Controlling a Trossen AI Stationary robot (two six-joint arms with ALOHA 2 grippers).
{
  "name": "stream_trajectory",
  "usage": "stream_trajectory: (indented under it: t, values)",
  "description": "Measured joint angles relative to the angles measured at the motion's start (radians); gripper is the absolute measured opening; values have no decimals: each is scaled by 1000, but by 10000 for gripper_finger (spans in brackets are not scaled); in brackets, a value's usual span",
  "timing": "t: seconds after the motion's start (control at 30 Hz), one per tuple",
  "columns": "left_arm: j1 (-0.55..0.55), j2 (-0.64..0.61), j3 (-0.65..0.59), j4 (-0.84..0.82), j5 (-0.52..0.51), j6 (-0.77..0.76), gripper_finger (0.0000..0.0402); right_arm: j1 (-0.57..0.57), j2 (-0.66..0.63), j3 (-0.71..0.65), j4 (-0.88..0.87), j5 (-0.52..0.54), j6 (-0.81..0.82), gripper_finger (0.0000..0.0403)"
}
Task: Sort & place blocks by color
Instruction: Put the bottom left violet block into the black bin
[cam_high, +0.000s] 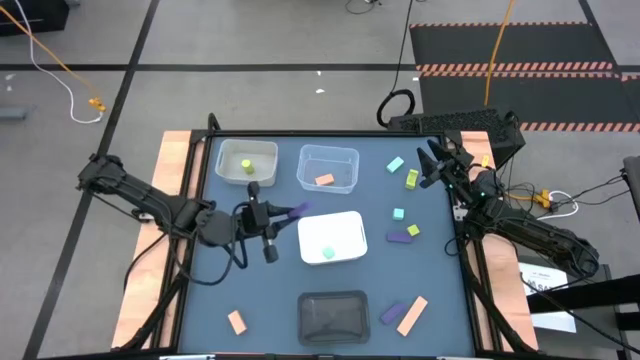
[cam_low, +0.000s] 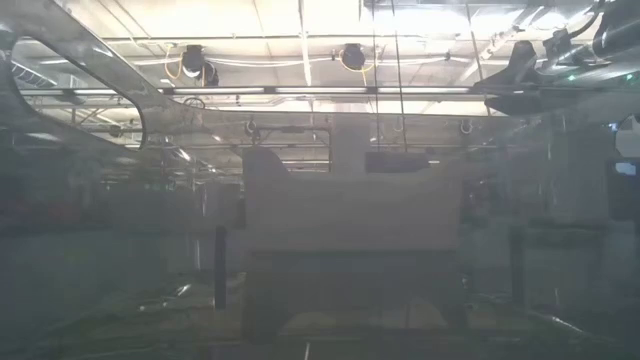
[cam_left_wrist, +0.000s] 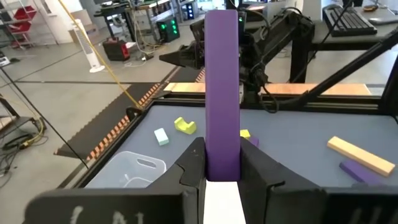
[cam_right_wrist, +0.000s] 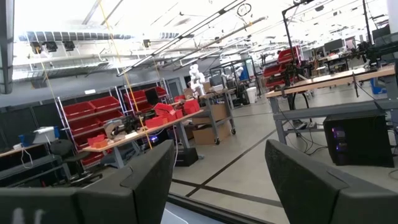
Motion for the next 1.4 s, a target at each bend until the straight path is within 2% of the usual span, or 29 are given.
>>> stream_trajectory:
  t: [0.23, 0.4, 0.5, 0.73, 0.9, 1.07, 1.4]
  values:
    - [6, 36, 0, 22, 27, -63, 57, 0, 0, 0, 0, 0, 0, 247]
    - [-23, 98, -11, 36, 212, -198, 63, 0, 0, 0, 0, 0, 0, 247]
    - [-60, 172, -13, 82, 262, -278, 75, 0, 0, 0, 0, 0, 0, 247]
    - [-154, 358, -14, 230, 297, -429, 61, 0, 0, 0, 0, 0, 0, 247]
    - [-194, 456, -14, 351, 298, -534, 71, 0, 0, 0, 0, 0, 0, 247]
    - [-230, 545, -14, 517, 338, -571, 73, 0, 0, 0, 0, 0, 0, 247]
    - [-250, 648, -14, 565, 338, -734, 73, 0, 0, 0, 0, 0, 0, 247]
